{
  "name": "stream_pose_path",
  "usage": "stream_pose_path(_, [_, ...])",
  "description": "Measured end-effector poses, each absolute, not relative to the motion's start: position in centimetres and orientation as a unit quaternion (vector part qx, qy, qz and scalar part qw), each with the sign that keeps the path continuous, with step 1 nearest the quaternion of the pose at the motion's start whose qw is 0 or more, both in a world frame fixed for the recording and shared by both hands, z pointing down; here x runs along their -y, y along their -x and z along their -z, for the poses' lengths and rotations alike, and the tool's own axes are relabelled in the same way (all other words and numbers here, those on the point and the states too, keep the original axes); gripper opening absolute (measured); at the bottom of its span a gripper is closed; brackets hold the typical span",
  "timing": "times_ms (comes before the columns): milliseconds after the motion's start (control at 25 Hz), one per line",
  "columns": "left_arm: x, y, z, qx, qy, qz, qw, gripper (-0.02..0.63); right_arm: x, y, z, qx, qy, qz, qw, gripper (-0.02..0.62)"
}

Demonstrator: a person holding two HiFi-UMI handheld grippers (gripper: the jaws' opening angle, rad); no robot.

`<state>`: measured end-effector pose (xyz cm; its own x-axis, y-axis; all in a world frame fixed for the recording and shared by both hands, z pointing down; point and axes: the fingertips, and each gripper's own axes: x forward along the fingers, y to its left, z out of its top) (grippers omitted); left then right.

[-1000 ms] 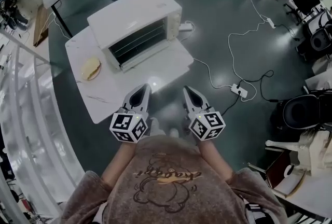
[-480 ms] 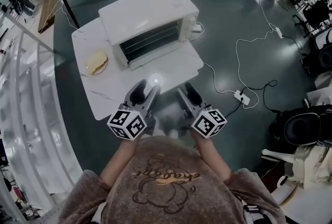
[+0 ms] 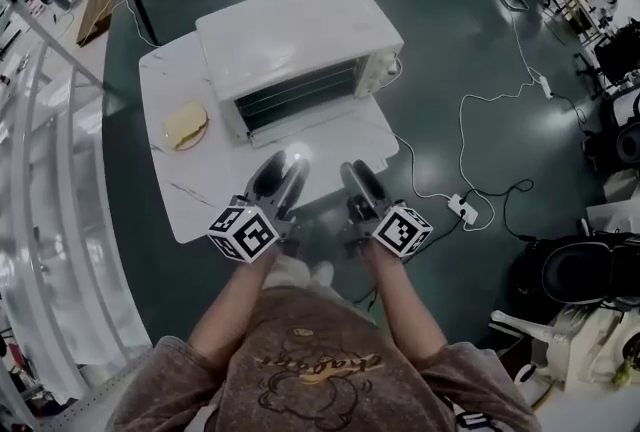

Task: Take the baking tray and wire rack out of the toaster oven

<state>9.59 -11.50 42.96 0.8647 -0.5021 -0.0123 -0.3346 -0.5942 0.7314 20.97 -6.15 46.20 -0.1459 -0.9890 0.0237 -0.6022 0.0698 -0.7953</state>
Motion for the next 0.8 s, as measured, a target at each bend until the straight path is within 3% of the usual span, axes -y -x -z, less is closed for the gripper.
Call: stream_pose_path(800, [24.7,-12.4,-56.9,0.353,-0.748,0.182,0.533,0.234,22.6,-26.2,-57.1,-0.669,0.558,0.416,0.260,0.229])
